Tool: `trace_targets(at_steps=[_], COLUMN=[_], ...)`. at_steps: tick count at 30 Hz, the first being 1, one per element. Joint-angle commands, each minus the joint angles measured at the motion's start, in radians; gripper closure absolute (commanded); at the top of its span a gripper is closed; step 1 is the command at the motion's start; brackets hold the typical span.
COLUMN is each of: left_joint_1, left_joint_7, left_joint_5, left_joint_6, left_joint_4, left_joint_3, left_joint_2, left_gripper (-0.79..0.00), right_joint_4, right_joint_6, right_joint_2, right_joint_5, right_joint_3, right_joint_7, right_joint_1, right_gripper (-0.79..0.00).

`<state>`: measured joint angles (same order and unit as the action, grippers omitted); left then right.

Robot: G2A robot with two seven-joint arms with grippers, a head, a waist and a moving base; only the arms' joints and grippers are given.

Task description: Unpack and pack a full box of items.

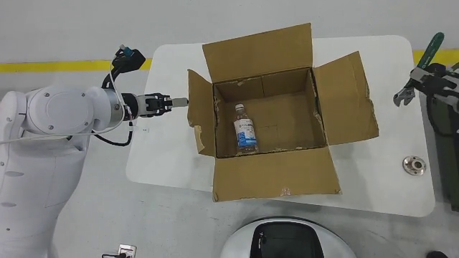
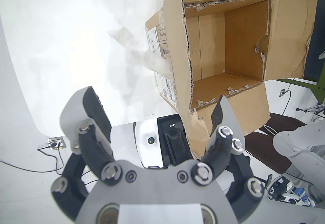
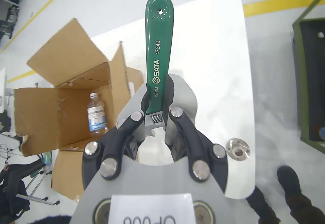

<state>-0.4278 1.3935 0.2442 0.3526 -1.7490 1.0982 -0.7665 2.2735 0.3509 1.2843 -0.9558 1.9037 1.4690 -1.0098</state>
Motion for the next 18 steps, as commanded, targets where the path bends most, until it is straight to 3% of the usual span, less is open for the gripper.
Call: trace_targets(at_steps=[1, 10, 13, 18], left_joint_1=[0.000, 0.000, 0.000, 0.000], left_joint_7=[0.000, 0.000, 0.000, 0.000], left_joint_5=[0.000, 0.000, 0.000, 0.000], left_joint_6=[0.000, 0.000, 0.000, 0.000], left_joint_4=[0.000, 0.000, 0.000, 0.000], left_joint_3=[0.000, 0.000, 0.000, 0.000], left_joint_2=[0.000, 0.000, 0.000, 0.000], left_gripper=[-0.785, -0.785, -0.785, -0.785], right_joint_4=[0.005, -0.015, -0.067, -0.168], right_joint_6=[0.008, 0.075, 0.092, 0.108], right_joint_2=[0.000, 0.007, 0.012, 0.016], right_joint_5=[0.015, 0.112, 0.164, 0.125], right_joint_3=[-0.042, -0.277, -0.375, -0.546], right_joint_7=[-0.008, -0.075, -0.092, -0.117], right_joint_1=[0.018, 0.069, 0.072, 0.080], right_gripper=[0.000, 0.000, 0.000, 0.000])
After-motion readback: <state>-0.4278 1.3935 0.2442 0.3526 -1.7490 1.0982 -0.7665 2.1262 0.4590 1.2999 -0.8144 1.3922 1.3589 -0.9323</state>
